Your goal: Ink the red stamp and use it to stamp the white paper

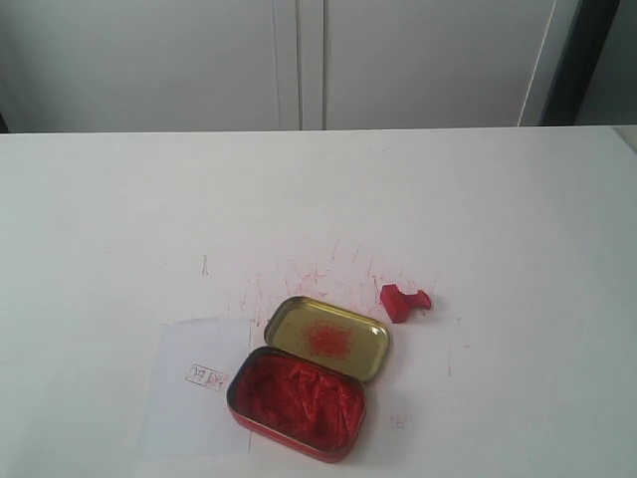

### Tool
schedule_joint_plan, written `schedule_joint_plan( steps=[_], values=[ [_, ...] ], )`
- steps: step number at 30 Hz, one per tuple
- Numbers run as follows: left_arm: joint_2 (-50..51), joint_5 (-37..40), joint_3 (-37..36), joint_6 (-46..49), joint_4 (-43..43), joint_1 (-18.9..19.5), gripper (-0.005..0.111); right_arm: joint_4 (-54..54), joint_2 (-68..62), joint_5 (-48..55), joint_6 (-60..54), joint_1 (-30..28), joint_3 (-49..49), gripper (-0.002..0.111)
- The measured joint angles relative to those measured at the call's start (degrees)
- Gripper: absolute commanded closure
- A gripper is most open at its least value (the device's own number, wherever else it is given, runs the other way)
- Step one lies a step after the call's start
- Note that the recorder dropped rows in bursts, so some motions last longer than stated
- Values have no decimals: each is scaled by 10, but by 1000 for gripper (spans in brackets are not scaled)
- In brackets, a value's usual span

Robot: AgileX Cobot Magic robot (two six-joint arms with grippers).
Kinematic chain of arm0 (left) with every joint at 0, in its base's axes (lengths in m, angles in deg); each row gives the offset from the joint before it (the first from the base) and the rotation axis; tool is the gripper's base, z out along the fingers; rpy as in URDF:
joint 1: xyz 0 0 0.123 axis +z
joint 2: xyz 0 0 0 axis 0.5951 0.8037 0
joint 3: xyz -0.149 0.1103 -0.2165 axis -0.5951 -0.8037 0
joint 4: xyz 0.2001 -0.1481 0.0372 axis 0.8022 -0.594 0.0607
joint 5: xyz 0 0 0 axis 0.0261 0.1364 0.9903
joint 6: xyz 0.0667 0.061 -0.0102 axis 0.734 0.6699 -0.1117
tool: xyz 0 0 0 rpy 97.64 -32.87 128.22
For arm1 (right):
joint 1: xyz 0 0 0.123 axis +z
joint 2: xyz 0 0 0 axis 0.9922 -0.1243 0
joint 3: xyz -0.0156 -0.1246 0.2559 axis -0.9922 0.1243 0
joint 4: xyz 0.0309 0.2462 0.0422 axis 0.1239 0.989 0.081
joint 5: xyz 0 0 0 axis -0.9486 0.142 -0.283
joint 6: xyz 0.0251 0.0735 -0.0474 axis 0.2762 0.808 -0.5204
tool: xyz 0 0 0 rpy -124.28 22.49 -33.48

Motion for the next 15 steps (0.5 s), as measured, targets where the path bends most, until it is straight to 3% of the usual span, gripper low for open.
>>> schedule_joint_plan(
  steps=[15],
  values=[
    [0,0,0,0,0,0,107,0,164,0,0,0,54,108]
  ],
)
